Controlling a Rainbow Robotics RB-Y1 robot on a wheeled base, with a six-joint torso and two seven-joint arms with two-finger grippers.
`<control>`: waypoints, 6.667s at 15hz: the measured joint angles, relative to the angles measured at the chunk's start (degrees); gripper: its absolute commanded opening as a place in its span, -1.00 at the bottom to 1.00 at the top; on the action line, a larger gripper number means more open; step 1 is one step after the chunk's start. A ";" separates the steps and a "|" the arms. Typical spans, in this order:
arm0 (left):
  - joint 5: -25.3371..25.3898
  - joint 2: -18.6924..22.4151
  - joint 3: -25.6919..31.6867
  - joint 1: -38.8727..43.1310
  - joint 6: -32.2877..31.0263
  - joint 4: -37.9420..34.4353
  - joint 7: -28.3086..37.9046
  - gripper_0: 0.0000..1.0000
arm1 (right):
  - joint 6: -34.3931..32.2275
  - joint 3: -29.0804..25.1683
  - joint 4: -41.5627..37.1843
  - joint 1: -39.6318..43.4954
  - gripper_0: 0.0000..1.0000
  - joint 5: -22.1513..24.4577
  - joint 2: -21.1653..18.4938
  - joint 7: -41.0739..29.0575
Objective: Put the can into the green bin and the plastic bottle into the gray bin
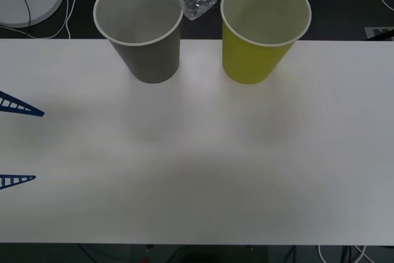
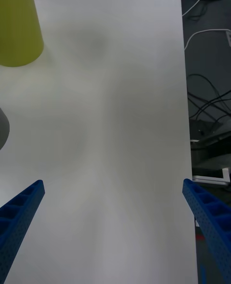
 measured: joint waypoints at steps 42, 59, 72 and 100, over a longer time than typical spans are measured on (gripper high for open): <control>0.00 0.00 0.00 0.00 0.00 0.00 0.00 1.00 | 13.77 11.54 25.81 -7.31 1.00 -4.07 20.30 3.16; 0.00 0.00 0.00 0.00 0.00 0.00 0.00 1.00 | 16.63 11.63 19.20 -3.28 1.00 -10.34 14.65 7.73; 0.00 0.00 0.00 0.00 0.00 0.00 0.00 1.00 | 13.96 5.46 -5.57 9.06 1.00 -17.06 -5.08 19.55; 0.00 0.00 0.00 0.00 0.00 0.00 0.00 1.00 | 3.62 -62.82 -69.59 91.40 1.00 -15.66 -37.86 44.25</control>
